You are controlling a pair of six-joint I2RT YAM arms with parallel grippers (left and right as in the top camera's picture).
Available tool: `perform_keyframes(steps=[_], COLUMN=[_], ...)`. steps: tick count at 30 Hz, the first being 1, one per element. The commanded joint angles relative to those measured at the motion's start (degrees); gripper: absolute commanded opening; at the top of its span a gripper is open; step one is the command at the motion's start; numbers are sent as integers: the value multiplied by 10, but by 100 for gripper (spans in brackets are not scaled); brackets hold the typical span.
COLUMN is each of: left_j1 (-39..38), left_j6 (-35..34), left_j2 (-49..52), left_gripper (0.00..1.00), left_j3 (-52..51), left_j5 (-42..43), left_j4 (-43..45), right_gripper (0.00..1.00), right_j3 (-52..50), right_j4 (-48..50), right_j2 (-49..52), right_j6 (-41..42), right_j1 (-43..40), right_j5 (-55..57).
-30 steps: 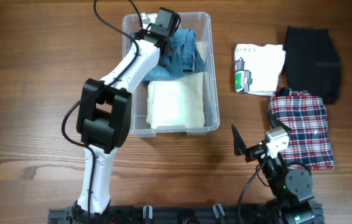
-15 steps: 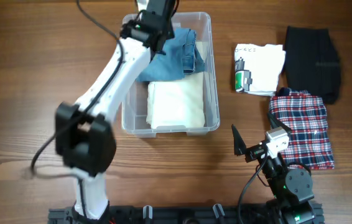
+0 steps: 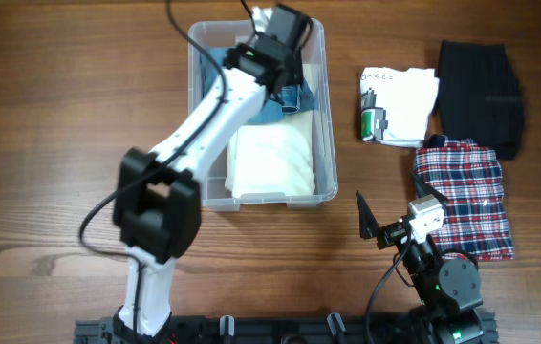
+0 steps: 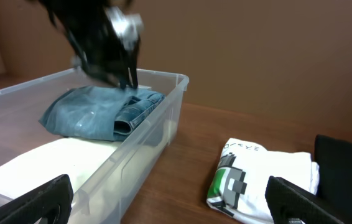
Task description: Pack container
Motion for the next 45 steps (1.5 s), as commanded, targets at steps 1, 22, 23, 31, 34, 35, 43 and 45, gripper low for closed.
perform_keyframes(steps=[1, 22, 23, 31, 34, 35, 43, 45], left_j1=[-16, 88, 108, 289, 334, 347, 416, 423], left_j6=[-6, 42, 47, 48, 48, 48, 48, 48], left_j2=[59, -182, -195, -232, -232, -232, -232, -232], left_gripper=[25, 70, 87, 100, 100, 100, 100, 100], left_j3=[-8, 10, 10, 10, 10, 10, 10, 10], left_j5=[21, -163, -182, -210, -210, -210, -210, -210], left_j4=[-16, -42, -53, -104, -105, -105, -105, -105], right_gripper=[100, 100, 100, 100, 100, 100, 100, 100], right_j3=[-1, -1, -1, -1, -1, -1, -1, -1], right_j4=[3, 3, 3, 3, 3, 3, 3, 3], right_j2=[-2, -1, -1, -1, -1, -1, -1, -1], right_j6=[-1, -1, -1, -1, -1, -1, -1, -1], right_j1=[-3, -3, -3, -3, -3, -3, -3, -3], right_j5=[-7, -7, -7, -7, -7, -7, -7, -7])
